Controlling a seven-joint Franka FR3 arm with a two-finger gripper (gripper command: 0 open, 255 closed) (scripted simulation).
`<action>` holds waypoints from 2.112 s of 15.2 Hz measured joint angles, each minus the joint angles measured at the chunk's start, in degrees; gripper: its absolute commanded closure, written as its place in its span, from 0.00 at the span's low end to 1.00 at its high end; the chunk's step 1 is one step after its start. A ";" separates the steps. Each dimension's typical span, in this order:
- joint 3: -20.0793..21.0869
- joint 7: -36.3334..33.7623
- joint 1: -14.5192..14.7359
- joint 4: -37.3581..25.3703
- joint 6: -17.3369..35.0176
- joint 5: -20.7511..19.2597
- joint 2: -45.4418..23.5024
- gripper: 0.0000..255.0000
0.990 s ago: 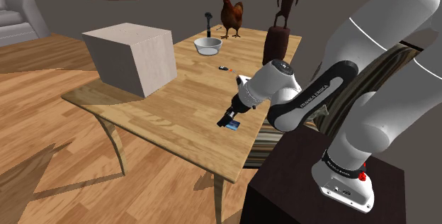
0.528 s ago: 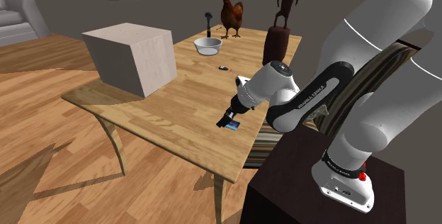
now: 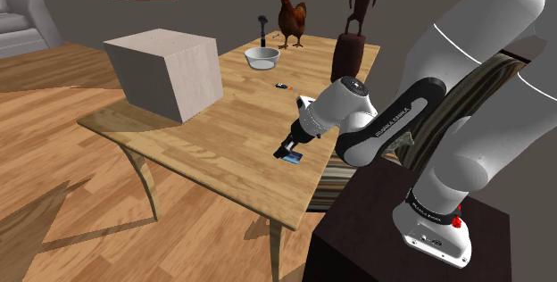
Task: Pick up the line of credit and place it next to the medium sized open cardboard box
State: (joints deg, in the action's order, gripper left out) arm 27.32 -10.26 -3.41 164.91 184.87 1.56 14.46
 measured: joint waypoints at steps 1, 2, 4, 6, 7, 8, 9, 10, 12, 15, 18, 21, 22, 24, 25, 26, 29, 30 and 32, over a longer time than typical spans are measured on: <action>0.01 0.00 -0.01 0.00 0.00 0.00 0.00 1.00; 0.00 0.00 -0.01 0.00 0.00 0.00 0.00 1.00; -0.82 0.14 0.82 -0.06 -0.52 0.11 0.42 1.00; -3.03 0.58 3.06 -0.29 -2.26 0.51 1.81 1.00; -4.09 0.83 4.21 -0.29 -3.18 0.80 2.66 1.00; -4.98 1.11 5.10 -0.44 -4.10 1.03 3.39 1.00; -6.25 1.55 6.36 -0.61 -5.43 1.42 4.50 1.00; -7.11 1.90 7.18 -0.93 -6.66 1.70 5.35 1.00; -8.36 2.39 8.53 -1.15 -8.75 2.26 7.17 1.00; -9.69 2.96 9.98 -2.01 -12.36 2.92 9.87 1.00; -10.82 3.56 10.96 -3.03 -15.89 3.40 12.35 1.00; -11.68 4.11 11.49 -4.18 -18.92 3.65 14.21 1.00; -11.79 4.16 11.56 -4.63 -19.80 3.67 14.63 1.00; -12.30 4.48 11.88 -5.28 -21.79 3.83 15.97 1.00; -12.59 4.67 12.03 -5.61 -22.76 3.91 16.59 1.00; -12.73 4.74 12.06 -6.33 -23.92 3.90 17.05 1.00; -13.14 4.90 12.34 -7.47 -26.83 4.00 18.81 1.00; -13.25 4.93 12.40 -8.02 -27.97 4.01 19.40 1.00; -13.71 5.26 12.48 -9.05 -29.85 4.01 20.24 1.00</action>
State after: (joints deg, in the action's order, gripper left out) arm 13.61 -5.00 9.07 155.86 155.02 5.57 34.70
